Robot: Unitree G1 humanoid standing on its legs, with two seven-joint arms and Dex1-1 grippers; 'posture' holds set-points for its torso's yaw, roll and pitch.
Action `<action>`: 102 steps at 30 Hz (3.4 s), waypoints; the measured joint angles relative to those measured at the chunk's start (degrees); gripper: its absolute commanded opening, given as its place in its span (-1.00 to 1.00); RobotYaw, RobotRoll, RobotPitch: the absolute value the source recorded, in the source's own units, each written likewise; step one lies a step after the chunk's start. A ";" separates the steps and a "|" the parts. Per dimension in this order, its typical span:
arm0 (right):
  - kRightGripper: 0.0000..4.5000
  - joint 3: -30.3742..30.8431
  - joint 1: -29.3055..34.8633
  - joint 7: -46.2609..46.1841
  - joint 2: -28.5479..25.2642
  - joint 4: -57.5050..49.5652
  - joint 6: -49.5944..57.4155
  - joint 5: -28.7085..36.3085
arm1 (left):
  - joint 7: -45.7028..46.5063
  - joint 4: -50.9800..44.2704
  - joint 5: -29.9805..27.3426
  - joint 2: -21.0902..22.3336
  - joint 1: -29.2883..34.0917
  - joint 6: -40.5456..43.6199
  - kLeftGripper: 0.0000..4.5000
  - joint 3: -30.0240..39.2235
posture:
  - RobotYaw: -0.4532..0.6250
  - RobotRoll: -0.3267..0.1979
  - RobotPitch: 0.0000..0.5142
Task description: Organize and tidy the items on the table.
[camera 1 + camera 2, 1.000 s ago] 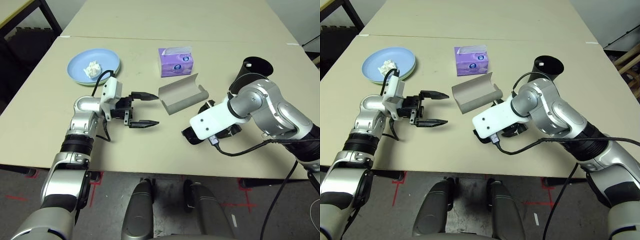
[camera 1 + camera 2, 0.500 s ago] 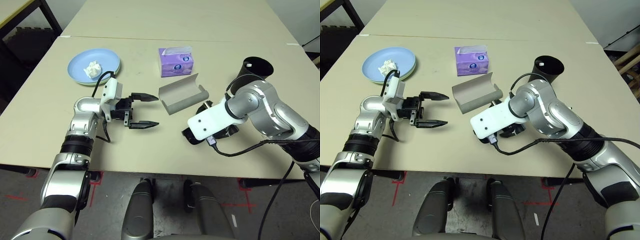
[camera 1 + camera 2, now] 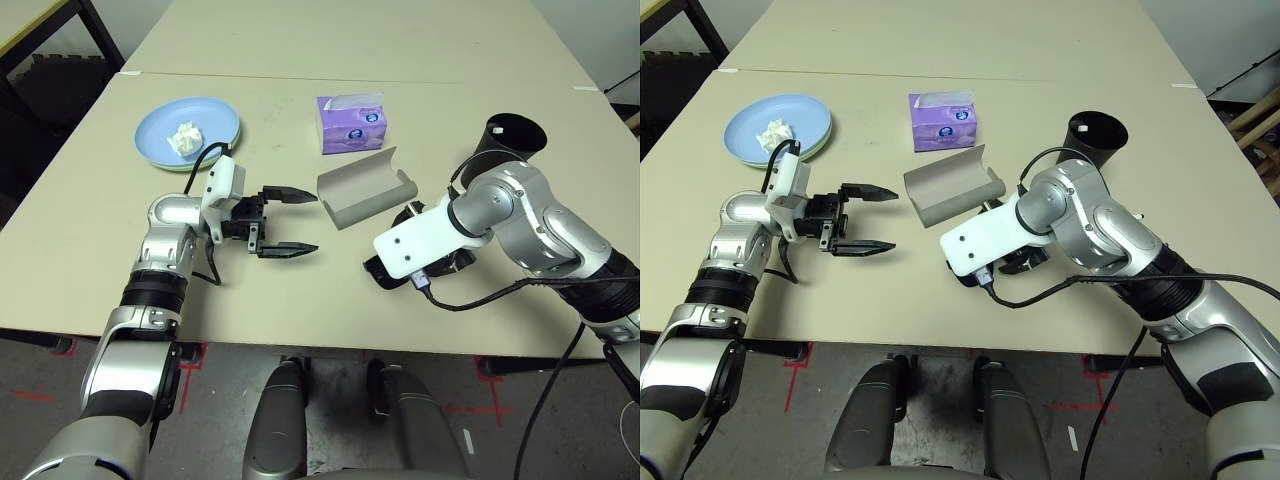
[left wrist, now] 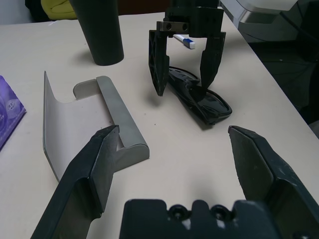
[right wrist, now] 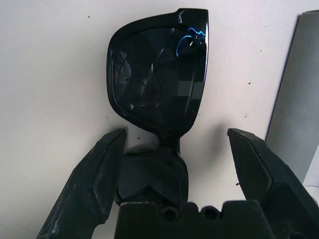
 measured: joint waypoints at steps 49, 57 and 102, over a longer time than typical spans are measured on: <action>-0.77 -4.60 -10.96 -9.19 3.99 15.82 -9.74 2.07 | 1.00 0.30 0.08 0.93 -0.25 -0.15 1.00 -0.05 | 0.16 0.25 -0.23; -0.77 -4.39 -13.97 -13.60 8.17 21.36 -12.64 -0.89 | 4.97 -2.42 -0.13 1.41 0.63 3.30 1.00 0.47 | 0.18 0.25 -0.22; -0.77 -2.29 -18.70 -22.50 14.67 40.63 -26.91 -6.07 | 14.64 -13.57 -2.70 2.19 7.96 9.61 1.00 2.56 | 0.26 0.25 -0.20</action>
